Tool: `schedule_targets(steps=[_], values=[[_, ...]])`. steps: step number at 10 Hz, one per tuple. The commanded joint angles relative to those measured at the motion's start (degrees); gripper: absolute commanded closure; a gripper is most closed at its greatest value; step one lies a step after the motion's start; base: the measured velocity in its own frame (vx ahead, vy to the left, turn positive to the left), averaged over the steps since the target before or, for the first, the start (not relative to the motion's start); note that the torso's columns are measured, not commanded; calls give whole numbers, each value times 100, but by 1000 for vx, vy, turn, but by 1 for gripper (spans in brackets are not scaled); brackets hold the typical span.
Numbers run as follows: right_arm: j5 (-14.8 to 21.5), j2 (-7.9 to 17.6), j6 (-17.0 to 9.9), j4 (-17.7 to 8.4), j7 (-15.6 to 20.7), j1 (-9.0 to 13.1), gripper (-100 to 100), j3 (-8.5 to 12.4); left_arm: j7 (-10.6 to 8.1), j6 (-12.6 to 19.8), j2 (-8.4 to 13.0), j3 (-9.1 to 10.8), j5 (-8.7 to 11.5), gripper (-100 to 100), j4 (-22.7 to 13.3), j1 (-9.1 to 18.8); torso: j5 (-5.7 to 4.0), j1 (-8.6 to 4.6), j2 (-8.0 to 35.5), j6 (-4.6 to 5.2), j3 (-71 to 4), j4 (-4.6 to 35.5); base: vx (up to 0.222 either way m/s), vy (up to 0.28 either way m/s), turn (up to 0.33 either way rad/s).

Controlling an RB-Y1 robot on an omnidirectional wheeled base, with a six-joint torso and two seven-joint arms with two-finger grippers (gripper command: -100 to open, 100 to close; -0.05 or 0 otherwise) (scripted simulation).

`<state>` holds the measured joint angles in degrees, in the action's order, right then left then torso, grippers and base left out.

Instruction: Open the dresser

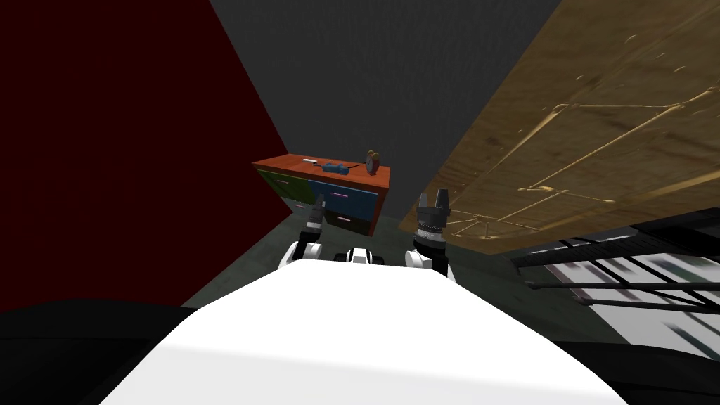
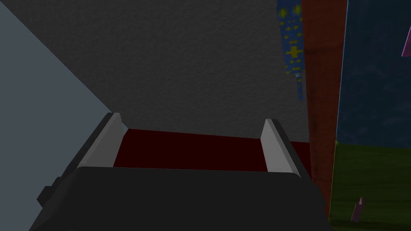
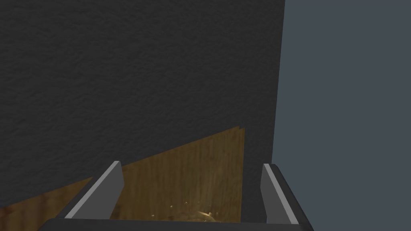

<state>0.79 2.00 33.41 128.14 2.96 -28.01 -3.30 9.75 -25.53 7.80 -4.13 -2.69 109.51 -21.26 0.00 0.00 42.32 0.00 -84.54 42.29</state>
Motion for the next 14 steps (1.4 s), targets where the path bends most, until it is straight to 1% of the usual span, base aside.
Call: schedule_targets(steps=[1,4,9,10,11,12,14], values=[[0,0,0,0,0,0,0,0,19,110,-113,-46,-63,-100,-349,125,1,2,-12,0,-6,-3,94,1,-45],[0,0,0,0,0,0,0,0,28,200,-144,-74,-109,-100,-643,243,0,-2,3,0,1,1,67,-3,-37],[0,0,0,0,0,0,0,0,43,365,-112,-126,-193,-100,-1181,460,-1,-2,-9,0,-6,-2,69,3,-38],[0,0,0,0,0,0,0,0,49,440,-95,-149,-231,-100,-1424,558,0,-1,-10,0,-6,-3,102,5,-62],[0,0,0,0,0,-1,0,0,53,479,-89,-161,-251,-100,-1552,609,0,1,-13,1,-8,-3,117,2,-64],[0,0,0,0,0,-1,0,0,60,560,-70,-186,-292,-100,-1813,714,0,0,-12,0,-8,-3,117,2,-90],[0,0,0,0,0,-1,0,0,68,639,-29,-211,-333,-100,-2071,819,-1,-2,-5,-1,-3,-1,119,2,-51]])
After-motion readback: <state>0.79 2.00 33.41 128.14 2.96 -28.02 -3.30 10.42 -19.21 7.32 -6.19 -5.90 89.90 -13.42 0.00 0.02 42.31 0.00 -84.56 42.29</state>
